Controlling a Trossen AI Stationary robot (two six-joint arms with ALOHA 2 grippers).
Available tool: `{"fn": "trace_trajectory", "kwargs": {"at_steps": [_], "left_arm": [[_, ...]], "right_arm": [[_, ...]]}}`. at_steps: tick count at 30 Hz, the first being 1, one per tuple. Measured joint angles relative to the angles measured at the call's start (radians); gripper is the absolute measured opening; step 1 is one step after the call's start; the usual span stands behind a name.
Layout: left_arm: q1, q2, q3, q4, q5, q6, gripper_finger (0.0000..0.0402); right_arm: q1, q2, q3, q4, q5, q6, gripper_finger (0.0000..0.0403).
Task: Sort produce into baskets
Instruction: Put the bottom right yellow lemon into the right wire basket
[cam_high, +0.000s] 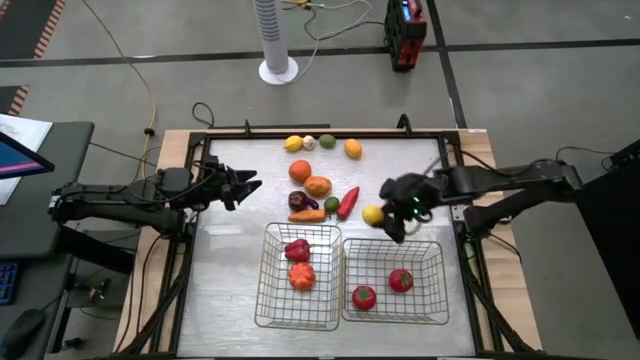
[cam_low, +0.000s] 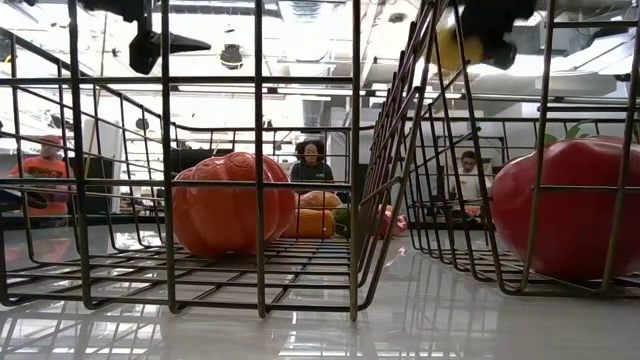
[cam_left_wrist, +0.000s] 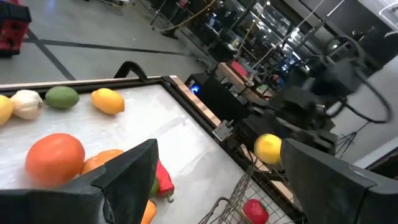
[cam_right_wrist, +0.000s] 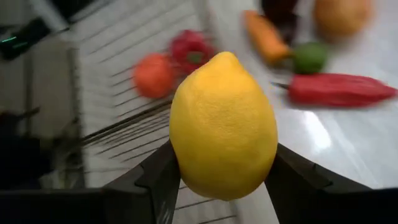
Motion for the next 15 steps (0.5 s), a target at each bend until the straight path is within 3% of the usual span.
{"fn": "trace_trajectory", "kwargs": {"at_steps": [7,15], "left_arm": [[0.02,0.0,0.001,-0.019,-0.002,-0.019,0.0324],[0.031,0.0,0.001,-0.02,0.003,-0.027,0.0324]], "right_arm": [[0.186,0.002,0.0,0.009,0.022,0.066,0.023],[0.233,0.123,-0.001,0.009,-0.007,0.134,0.0278]]}}
